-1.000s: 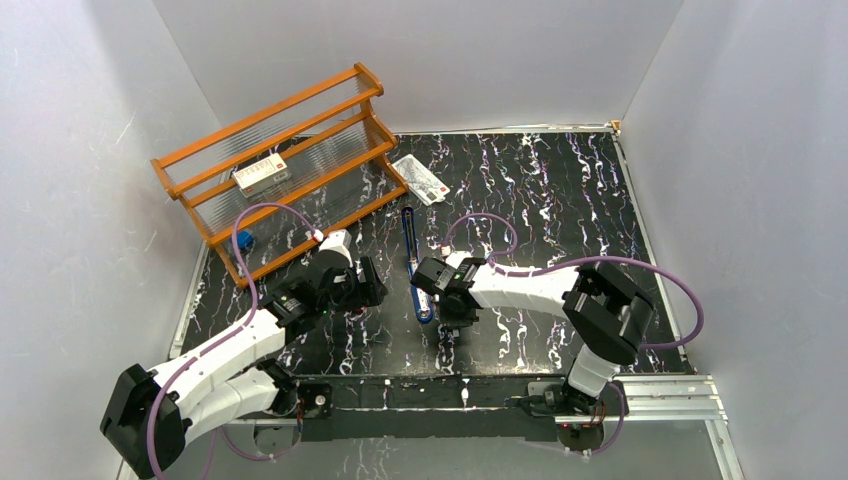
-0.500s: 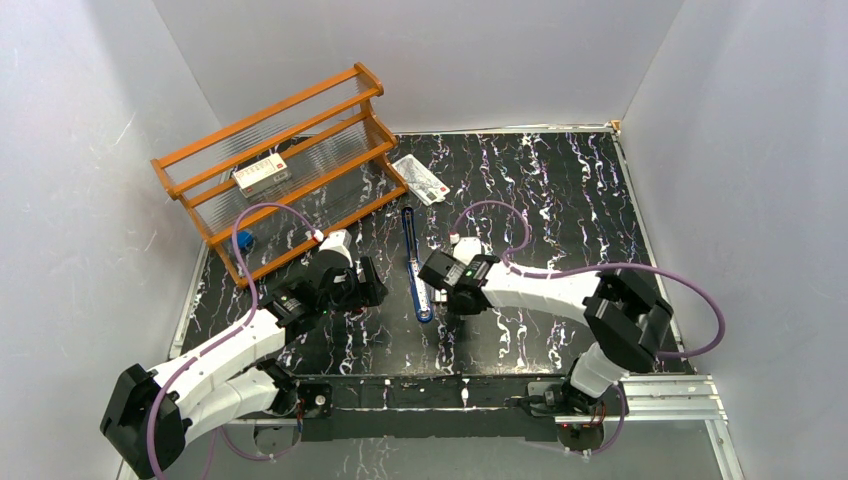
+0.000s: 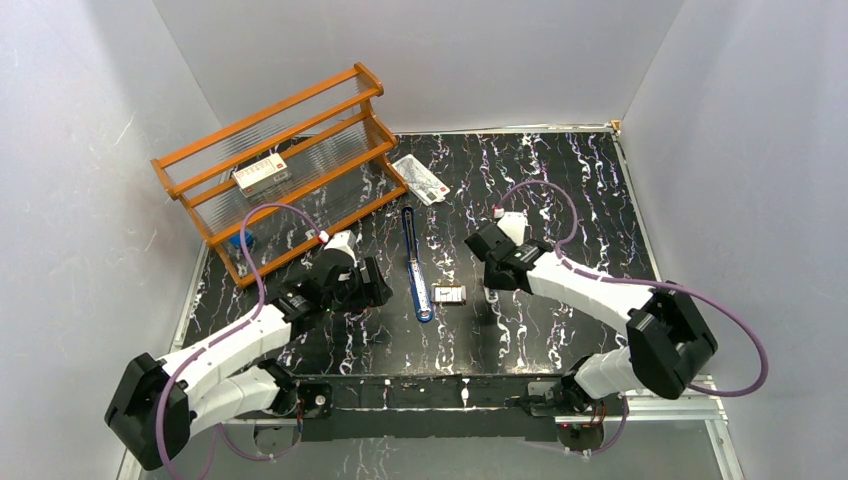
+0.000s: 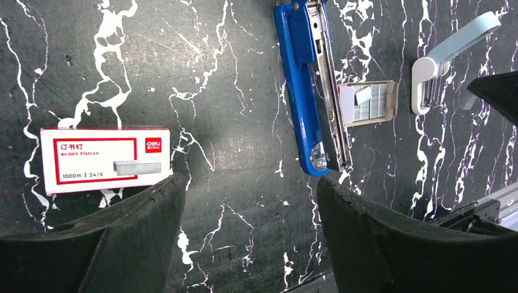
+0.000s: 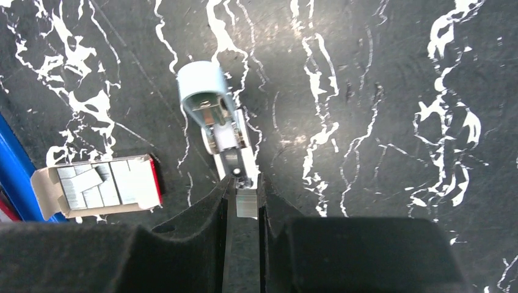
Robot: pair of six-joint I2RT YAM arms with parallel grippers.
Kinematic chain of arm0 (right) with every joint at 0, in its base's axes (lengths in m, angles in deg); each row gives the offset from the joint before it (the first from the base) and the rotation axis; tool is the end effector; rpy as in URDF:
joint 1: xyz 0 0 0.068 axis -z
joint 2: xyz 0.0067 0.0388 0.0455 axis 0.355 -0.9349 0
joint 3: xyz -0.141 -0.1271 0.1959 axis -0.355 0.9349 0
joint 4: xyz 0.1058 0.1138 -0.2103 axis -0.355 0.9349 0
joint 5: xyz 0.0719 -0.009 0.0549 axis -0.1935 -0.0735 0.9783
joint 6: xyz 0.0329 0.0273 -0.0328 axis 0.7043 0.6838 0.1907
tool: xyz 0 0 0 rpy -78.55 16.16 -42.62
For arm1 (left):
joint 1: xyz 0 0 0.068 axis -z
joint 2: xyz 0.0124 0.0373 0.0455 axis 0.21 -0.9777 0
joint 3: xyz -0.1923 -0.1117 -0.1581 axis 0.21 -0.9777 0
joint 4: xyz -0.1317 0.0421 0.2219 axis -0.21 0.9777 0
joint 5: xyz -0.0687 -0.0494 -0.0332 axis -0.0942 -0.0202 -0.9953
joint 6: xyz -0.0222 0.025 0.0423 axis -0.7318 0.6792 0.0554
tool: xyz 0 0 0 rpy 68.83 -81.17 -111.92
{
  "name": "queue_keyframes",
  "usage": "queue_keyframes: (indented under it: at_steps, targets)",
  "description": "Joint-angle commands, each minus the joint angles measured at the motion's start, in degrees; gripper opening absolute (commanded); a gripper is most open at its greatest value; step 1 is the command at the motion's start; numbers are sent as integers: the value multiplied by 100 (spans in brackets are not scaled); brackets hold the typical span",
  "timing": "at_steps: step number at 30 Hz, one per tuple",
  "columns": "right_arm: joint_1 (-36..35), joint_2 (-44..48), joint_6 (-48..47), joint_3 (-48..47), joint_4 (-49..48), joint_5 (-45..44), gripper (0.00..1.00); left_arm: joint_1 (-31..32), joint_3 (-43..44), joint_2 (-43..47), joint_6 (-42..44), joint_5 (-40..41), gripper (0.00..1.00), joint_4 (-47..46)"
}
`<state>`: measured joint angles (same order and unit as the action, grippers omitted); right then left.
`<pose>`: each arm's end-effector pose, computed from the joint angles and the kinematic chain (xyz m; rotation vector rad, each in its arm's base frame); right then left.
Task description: Load the staples into the stapler
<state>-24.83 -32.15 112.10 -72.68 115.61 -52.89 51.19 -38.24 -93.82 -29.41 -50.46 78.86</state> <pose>0.1976 0.1765 0.2107 0.1065 2.4524 -0.0585 0.1643 -0.1299 0.2104 -0.1068 2.2933 -0.6873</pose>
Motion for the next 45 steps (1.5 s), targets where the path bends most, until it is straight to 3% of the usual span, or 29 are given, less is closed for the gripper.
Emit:
queue_keyframes:
  at_steps: [1, 7, 15, 45]
  targets:
    - [298, 365, -520, 121, -416, 27, 26, -39, 105, -62, -59, -62, 76, -181]
    - [662, 522, -662, 362, -616, 218, 26, -35, 190, -236, 3, -341, 76, -420]
    - [1031, 540, -784, 600, -763, 427, 26, -26, 331, -537, 525, -1935, 76, -1187]
    - [1190, 100, -874, 768, -839, 1077, 26, -26, 250, -623, 388, -1867, 76, -1256]
